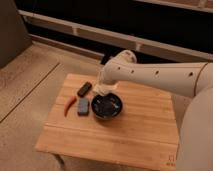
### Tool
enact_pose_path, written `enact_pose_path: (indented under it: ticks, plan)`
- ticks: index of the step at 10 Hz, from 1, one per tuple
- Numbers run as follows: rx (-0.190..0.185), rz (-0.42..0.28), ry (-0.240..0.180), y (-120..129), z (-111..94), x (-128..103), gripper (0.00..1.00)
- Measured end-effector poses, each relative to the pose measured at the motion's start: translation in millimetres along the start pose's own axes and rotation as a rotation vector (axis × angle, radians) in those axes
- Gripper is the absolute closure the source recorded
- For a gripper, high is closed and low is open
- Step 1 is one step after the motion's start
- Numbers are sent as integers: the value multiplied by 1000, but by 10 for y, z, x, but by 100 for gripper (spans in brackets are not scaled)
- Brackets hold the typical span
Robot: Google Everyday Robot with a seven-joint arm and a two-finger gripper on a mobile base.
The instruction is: Place the ceramic cup in the ceramic bowl
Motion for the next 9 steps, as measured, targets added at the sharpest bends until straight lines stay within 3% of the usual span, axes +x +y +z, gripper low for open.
enact_pose_path:
  ticks: [3,6,9]
  plan:
    - [25,35,52,4,166,306,100]
    - [106,82,117,-219,408,504,100]
    - [205,121,154,-485,601,445,100]
